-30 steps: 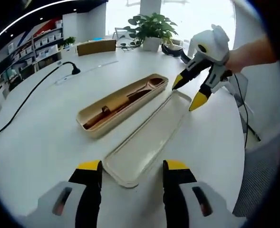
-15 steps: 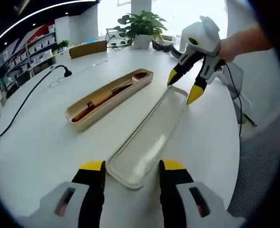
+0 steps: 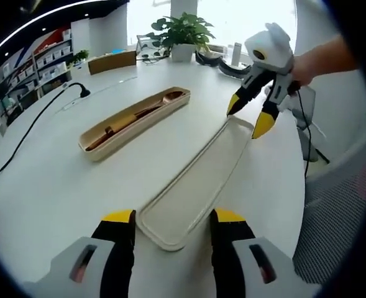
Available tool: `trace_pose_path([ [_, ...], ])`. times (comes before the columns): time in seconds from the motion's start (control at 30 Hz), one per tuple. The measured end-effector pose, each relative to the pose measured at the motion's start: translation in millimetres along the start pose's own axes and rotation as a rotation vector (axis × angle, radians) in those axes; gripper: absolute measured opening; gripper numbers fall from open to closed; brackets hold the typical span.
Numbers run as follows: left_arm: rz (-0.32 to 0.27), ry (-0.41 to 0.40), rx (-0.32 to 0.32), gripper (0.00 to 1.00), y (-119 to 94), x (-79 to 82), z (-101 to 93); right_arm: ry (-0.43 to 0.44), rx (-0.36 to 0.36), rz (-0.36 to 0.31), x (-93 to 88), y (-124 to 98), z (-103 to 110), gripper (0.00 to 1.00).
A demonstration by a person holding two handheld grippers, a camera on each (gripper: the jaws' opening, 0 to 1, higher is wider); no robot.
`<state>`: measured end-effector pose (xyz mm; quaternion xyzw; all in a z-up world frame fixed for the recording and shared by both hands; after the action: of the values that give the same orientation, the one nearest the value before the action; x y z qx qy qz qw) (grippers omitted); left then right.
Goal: Arrange the utensils inside the cutlery case until each visible utensil rests in its matching compartment.
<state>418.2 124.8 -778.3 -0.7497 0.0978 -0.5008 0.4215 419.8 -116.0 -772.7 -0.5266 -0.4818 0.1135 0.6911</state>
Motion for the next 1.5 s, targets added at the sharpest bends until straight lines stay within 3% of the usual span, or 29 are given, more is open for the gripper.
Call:
trace_pose_path([
  [0.13, -0.002, -0.044, -0.009, 0.5, -2, 0.2, -2.7, 0.0, -0.006, 0.001, -1.7, -1, 7, 0.51],
  [0.2, -0.007, -0.056, -0.014, 0.5, -3, 0.1, -2.3, -0.07, -0.023, 0.005, -3.3, 0, 11, 0.54],
  [0.27, -0.009, -0.075, -0.017, 0.5, -3, 0.4, -2.4, -0.136, -0.076, 0.021, -5.2, 1, 10, 0.47],
  [0.3, -0.012, -0.099, -0.018, 0.51, -4, 0.0, -2.3, -0.143, -0.074, -0.002, -2.6, 0, 11, 0.45],
  [0.33, -0.014, -0.104, -0.019, 0.51, -5, 0.0, -1.4, -0.086, -0.077, 0.006, -4.8, -1, 12, 0.43],
  [0.47, -0.02, -0.097, -0.026, 0.51, -5, -1.5, -2.4, -0.102, -0.058, -0.01, -6.3, -2, 9, 0.42],
  [0.53, -0.008, -0.079, -0.037, 0.51, -4, -1.2, -3.5, -0.094, -0.02, -0.002, -6.0, -3, 8, 0.42],
  [0.63, 0.037, 0.029, -0.037, 0.5, -3, -0.3, -4.0, -0.059, 0.06, 0.01, -6.2, -7, 8, 0.41],
  [0.77, 0.027, 0.041, -0.058, 0.49, -2, 1.7, -6.8, -0.019, 0.1, 0.017, -6.2, -8, 5, 0.4],
  [0.83, 0.021, 0.042, -0.069, 0.47, -1, 2.9, -7.6, 0.068, 0.153, 0.034, -4.8, -9, 7, 0.41],
  [0.9, -0.011, 0.029, -0.096, 0.41, -2, 6.9, -9.1, 0.14, 0.157, 0.049, -3.7, -10, 5, 0.4],
  [0.93, -0.037, 0.021, -0.119, 0.32, -2, 10.3, -10.5, 0.16, 0.169, 0.054, -3.4, -10, 4, 0.39],
  [0.97, -0.003, -0.035, -0.13, 0.27, -4, 7.7, -13.3, 0.178, 0.185, 0.042, -2.9, -12, 8, 0.38],
  [1.0, -0.004, 0.004, -0.104, 0.27, -3, 9.5, -6.7, 0.075, 0.153, -0.025, 1.7, -10, 7, 0.36],
  [1.03, 0.002, -0.005, -0.121, 0.28, 0, 10.2, -5.6, 0.04, 0.149, -0.043, 3.3, -10, 8, 0.31],
  [1.13, 0.005, -0.013, -0.116, 0.31, 2, 9.9, -2.3, -0.036, 0.134, 0.011, -0.1, -10, 19, 0.25],
  [1.4, 0.005, -0.032, -0.148, 0.31, 3, 12.4, 1.3, -0.219, 0.04, 0.012, 2.0, -4, 22, 0.22],
  [1.5, 0.012, -0.034, -0.173, 0.3, 4, 14.3, 1.1, -0.315, 0.013, 0.003, 1.2, -1, 27, 0.27],
])
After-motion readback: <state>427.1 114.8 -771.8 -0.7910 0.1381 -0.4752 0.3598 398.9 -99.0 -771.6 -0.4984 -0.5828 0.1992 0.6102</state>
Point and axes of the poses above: the point that each gripper's makers call its tool centre point, and the gripper's own axes: y roughly forward along the fingers, z roughly to its left, x roughly out of its top, the point moved 6 cm from there along -y, roughly backward along the fingers, and after that the axes turned 9 degrees about -x, right-handed, at the moved point
